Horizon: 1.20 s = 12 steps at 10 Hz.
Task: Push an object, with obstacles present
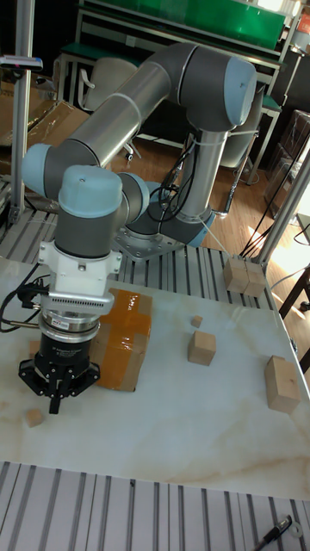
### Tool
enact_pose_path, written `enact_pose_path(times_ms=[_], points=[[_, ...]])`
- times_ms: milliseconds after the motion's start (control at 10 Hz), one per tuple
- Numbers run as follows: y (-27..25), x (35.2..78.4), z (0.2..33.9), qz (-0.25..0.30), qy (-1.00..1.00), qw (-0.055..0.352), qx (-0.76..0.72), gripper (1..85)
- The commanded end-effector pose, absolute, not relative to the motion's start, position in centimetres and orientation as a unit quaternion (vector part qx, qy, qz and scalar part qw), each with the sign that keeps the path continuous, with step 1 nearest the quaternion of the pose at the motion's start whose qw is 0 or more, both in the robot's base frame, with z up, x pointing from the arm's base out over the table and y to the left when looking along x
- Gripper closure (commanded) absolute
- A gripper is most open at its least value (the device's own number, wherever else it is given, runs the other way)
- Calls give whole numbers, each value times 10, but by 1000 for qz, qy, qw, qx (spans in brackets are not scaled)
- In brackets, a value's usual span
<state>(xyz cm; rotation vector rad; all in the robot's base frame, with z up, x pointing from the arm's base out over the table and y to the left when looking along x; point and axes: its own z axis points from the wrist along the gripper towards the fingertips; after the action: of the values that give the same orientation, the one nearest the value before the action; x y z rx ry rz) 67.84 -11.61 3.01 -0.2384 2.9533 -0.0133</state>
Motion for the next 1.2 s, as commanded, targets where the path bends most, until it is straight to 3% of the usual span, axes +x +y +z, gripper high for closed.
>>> enact_pose_path(times_ms=[0, 400, 800, 1100], points=[[-102, 691, 35, 5, 991, 99, -89, 843], [-122, 721, 19, -36, 982, 126, -137, 843], [-103, 725, 14, -8, 986, 118, -115, 843], [-118, 718, 10, -15, 985, 118, -126, 843]])
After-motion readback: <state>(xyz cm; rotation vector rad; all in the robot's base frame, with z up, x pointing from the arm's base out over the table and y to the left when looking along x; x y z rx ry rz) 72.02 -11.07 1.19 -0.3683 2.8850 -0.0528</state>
